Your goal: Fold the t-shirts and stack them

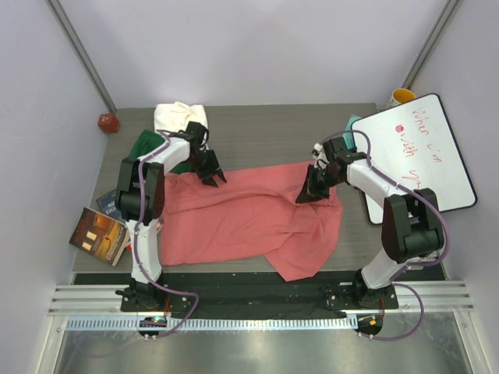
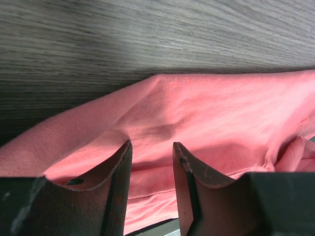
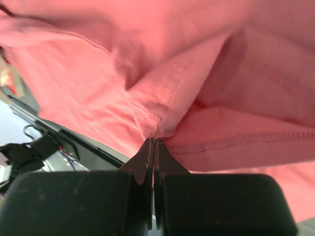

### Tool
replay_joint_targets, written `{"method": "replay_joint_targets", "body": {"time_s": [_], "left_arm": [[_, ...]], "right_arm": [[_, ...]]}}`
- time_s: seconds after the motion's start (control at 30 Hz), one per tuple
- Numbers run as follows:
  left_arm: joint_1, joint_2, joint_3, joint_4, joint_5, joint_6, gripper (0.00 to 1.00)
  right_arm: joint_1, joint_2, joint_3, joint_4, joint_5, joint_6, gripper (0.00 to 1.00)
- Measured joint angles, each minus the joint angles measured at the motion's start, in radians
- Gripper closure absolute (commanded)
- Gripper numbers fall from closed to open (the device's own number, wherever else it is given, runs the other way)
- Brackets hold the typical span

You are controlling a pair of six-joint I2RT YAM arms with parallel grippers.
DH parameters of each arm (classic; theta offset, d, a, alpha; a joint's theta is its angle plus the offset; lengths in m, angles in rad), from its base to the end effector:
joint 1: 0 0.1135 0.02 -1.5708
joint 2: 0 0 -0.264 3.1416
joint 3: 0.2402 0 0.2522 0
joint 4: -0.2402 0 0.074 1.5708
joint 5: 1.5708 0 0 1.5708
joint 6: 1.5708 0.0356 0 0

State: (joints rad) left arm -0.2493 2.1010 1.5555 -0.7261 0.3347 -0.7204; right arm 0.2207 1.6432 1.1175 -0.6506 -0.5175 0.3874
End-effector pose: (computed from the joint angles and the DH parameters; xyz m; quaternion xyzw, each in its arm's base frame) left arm 0.4097 -0.1164 0.1626 -0.2034 0.9539 -0.2142 0.0533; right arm 0.3098 0.0875 0.2089 0.0290 0.9488 0.2961 0.1056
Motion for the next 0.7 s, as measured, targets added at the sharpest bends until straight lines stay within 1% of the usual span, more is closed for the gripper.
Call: {"method": "replay_joint_targets", "body": {"time_s": [0.13, 0.17, 0.23, 0.27, 0.3, 0.33, 0.37, 0.4, 0.57, 0.7], "left_arm": [[0.000, 0.000, 0.000, 0.011, 0.003, 0.001, 0.61], [0.000, 0.000, 0.000, 0.013, 0.003, 0.001, 0.61], [0.000, 0.000, 0.000, 0.018, 0.006, 0.002, 0.60], [0.000, 0.000, -0.001, 0.021, 0.006, 0.002, 0.60], [0.000, 0.000, -0.002, 0.021, 0.007, 0.003, 0.60], [0.000, 0.000, -0.002, 0.021, 0.008, 0.003, 0.60], [0.000, 0.000, -0.002, 0.023, 0.008, 0.004, 0.59], [0.000, 0.000, -0.002, 0.024, 0.010, 0.004, 0.58], [0.000, 0.000, 0.002, 0.026, 0.011, 0.006, 0.57], [0.000, 0.000, 0.035, 0.010, 0.010, 0.023, 0.55]], "right_arm": [[0.018, -0.053, -0.097, -0.037, 0.038, 0.010, 0.99], [0.020, -0.072, -0.124, -0.050, 0.049, 0.012, 0.97], [0.022, -0.106, -0.164, -0.065, 0.064, 0.018, 0.87], [0.022, -0.126, -0.182, -0.072, 0.071, 0.023, 0.74], [0.022, -0.140, -0.195, -0.077, 0.076, 0.026, 0.67], [0.021, -0.157, -0.207, -0.085, 0.081, 0.032, 0.63], [0.021, -0.170, -0.216, -0.092, 0.087, 0.035, 0.56], [0.021, -0.179, -0.218, -0.097, 0.094, 0.039, 0.53], [0.021, -0.175, -0.194, -0.106, 0.138, 0.040, 0.52], [0.022, -0.134, -0.108, -0.106, 0.167, 0.040, 0.52]]}}
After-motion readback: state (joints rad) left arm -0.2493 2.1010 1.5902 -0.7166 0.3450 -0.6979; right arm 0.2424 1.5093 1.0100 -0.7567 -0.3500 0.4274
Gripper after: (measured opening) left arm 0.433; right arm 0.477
